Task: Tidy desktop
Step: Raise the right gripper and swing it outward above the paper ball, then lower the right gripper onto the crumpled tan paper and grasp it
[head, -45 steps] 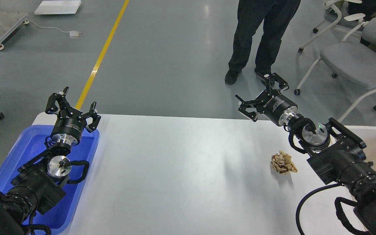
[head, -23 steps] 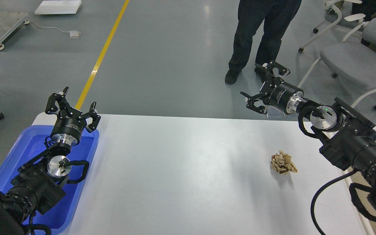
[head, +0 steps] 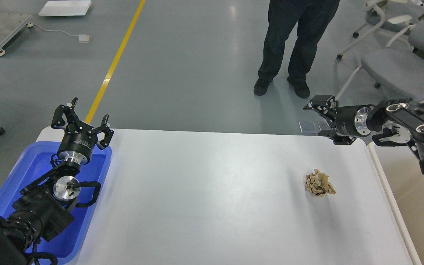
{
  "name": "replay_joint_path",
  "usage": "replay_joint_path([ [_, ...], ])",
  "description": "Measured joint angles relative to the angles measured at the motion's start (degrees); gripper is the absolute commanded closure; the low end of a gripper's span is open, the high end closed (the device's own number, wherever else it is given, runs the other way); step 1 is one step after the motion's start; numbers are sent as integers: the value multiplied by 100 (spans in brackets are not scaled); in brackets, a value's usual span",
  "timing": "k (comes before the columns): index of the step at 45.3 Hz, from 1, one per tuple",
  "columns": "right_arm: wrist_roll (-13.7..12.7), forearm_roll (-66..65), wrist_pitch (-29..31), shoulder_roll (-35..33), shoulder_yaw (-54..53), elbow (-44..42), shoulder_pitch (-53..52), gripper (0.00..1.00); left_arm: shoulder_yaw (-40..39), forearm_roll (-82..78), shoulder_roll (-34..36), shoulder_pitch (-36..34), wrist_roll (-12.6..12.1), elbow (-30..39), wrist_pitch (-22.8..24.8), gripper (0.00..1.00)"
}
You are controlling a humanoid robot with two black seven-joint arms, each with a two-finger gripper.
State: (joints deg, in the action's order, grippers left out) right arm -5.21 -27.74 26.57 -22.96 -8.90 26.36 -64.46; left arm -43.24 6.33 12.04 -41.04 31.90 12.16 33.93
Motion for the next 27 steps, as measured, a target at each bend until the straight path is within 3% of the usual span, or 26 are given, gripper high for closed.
replay_joint_path([
  [13,661,-1376,-310,-136,1292,46,-174,1,0,0,0,0,0,2,0,0],
  [27,1380,-1831,-1035,-105,2640,280,-121,1,0,0,0,0,0,-2,0,0],
])
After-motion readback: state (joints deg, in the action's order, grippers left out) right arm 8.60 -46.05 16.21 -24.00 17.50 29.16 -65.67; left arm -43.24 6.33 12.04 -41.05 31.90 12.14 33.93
